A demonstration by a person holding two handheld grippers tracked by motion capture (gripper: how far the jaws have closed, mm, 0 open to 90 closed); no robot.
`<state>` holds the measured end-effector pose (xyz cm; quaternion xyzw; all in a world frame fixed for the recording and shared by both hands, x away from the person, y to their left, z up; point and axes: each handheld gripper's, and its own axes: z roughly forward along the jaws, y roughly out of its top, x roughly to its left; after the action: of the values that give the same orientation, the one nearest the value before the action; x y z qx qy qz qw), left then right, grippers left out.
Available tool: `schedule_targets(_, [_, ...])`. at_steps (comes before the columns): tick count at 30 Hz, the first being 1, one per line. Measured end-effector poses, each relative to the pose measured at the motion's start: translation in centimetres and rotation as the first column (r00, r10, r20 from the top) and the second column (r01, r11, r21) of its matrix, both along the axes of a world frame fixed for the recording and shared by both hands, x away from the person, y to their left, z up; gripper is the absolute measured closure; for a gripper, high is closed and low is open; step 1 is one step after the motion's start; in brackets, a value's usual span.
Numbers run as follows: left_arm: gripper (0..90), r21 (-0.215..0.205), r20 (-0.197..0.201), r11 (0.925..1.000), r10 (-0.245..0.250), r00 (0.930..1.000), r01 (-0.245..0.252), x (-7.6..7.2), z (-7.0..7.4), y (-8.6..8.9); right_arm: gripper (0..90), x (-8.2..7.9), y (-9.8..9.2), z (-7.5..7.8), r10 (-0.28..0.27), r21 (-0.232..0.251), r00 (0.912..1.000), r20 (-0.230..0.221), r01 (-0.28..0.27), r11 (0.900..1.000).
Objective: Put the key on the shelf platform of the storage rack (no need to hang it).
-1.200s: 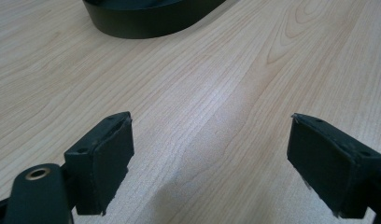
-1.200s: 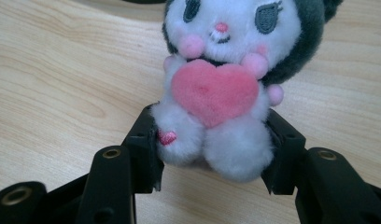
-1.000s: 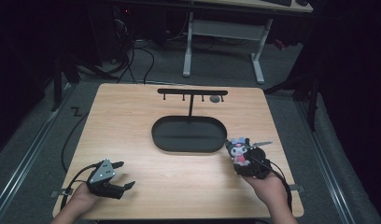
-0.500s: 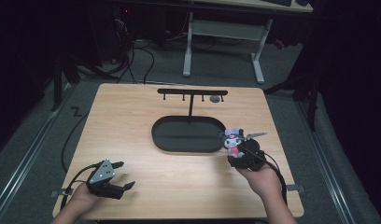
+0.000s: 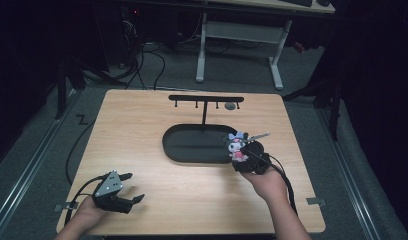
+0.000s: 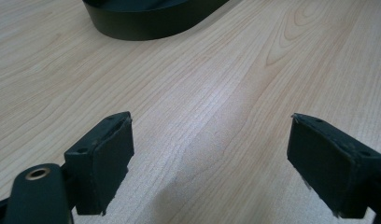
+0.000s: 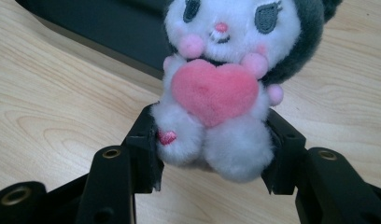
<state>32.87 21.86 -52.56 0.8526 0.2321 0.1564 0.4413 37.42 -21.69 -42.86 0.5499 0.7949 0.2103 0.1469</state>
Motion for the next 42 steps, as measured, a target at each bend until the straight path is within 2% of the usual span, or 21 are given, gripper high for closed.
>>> schedule_targets(21, [15.5, -0.013, 0.002, 0.9999, 0.004, 1.0, -0.004, 0.0, 0.0, 0.1, 48.4, 3.7, 3.3, -0.9, 0.041, -0.006, 0.999, -0.015, -0.042, 0.999])
schedule_targets(42, [15.6, -0.009, 0.006, 1.0, 0.002, 1.0, -0.002, -0.1, 0.0, 0.1, 48.4, 7.0, 5.5, -2.0, 0.043, 0.003, 0.9986, -0.031, -0.043, 0.999])
